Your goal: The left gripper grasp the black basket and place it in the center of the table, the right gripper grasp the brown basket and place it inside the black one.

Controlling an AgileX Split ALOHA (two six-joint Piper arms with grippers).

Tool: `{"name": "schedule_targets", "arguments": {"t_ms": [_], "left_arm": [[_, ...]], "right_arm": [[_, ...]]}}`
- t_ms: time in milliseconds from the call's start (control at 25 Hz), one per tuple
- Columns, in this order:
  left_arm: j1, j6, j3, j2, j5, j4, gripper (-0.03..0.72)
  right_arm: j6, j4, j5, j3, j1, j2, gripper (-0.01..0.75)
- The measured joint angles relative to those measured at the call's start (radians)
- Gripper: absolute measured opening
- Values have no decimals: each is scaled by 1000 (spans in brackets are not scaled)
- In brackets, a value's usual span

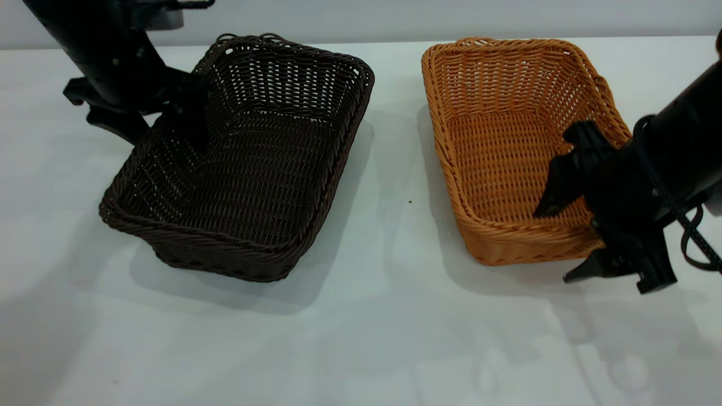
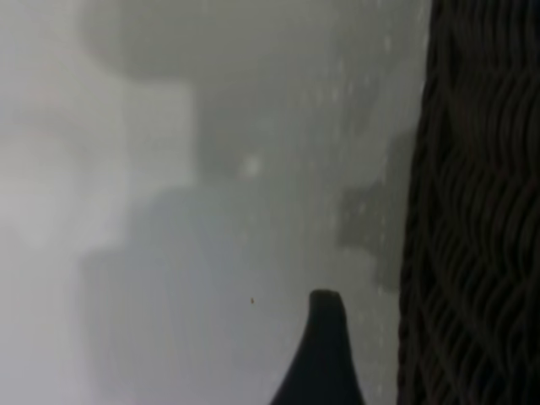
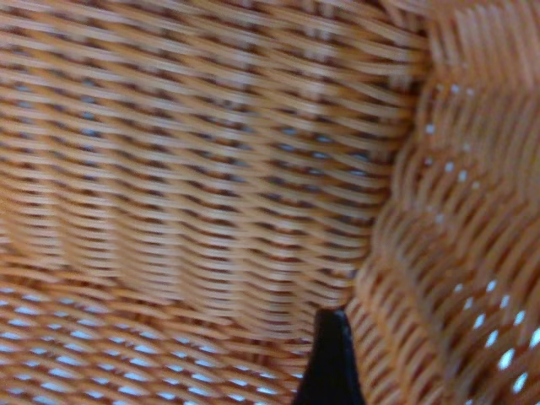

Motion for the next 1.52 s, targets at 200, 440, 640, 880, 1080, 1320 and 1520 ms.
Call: {"name": "schedule_targets", "arguments": {"t_ms": [200,440,640,880,1080,1320,1520], "left_arm": [[0,1,0,15,-10,0,549],[0,4,0,26,-38,-1,511],[-5,4,0,26,-62,-3,452],[-28,7,-1,43,-72,-3,360],[-30,13,-1,45,-64,-2,131],[-30,15,-3,45,-39,61,83],[-32,14,-3,31,-32,190,83]], "right_arm": [[-1,0,21,-1,0,22,505],[-1,0,15,-3,0,22,501],[-1,0,-19,-7,0,22,454],[-1,0,-23,-7,0,22,306],[0,8,-21,-8,0,22,113],[-58,15,-55,-9,-6,-20,69],[-237,-88,-82,-74,-84,-102,67]]}}
